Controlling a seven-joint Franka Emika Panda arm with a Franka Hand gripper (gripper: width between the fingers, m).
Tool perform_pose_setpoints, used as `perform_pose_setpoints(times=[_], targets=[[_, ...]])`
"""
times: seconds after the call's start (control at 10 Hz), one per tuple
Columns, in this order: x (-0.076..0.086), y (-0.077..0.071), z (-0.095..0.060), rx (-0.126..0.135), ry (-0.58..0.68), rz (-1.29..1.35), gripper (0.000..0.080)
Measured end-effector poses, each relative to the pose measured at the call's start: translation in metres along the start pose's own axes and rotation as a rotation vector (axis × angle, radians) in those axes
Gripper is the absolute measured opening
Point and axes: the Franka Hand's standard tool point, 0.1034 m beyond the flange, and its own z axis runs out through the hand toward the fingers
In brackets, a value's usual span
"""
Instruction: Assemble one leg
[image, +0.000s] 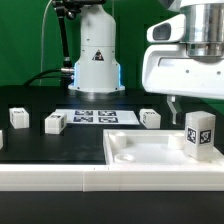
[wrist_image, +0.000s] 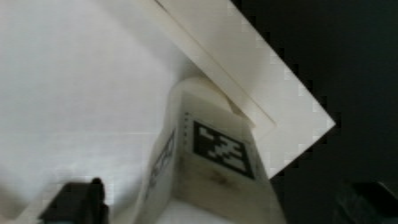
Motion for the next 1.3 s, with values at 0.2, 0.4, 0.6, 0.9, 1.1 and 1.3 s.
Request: perform_pose_setpoints(times=[0.2, 0.4, 0.6, 0.9, 1.1, 1.3], targets=[[-0.0007, -0.0013, -0.0005, 0.006, 0.009, -0.163, 0.0649], [-0.0059, -0.0047, 0.0011, 0.003, 0.018, -0.311, 0.0649], [-0.0049, -0.0045, 0.0007, -0.007, 0.026, -0.510, 0.0649], [-0.0015, -0.0029, -0.0016, -0.015, 0.031, -0.697, 0.0649], [-0.0009, -0.0026, -0.0020, -0.021, 0.033, -0.769, 0.0649], [-0.0001, -0.0013, -0.0013, -0.027, 0.033, -0.822, 0.0521]])
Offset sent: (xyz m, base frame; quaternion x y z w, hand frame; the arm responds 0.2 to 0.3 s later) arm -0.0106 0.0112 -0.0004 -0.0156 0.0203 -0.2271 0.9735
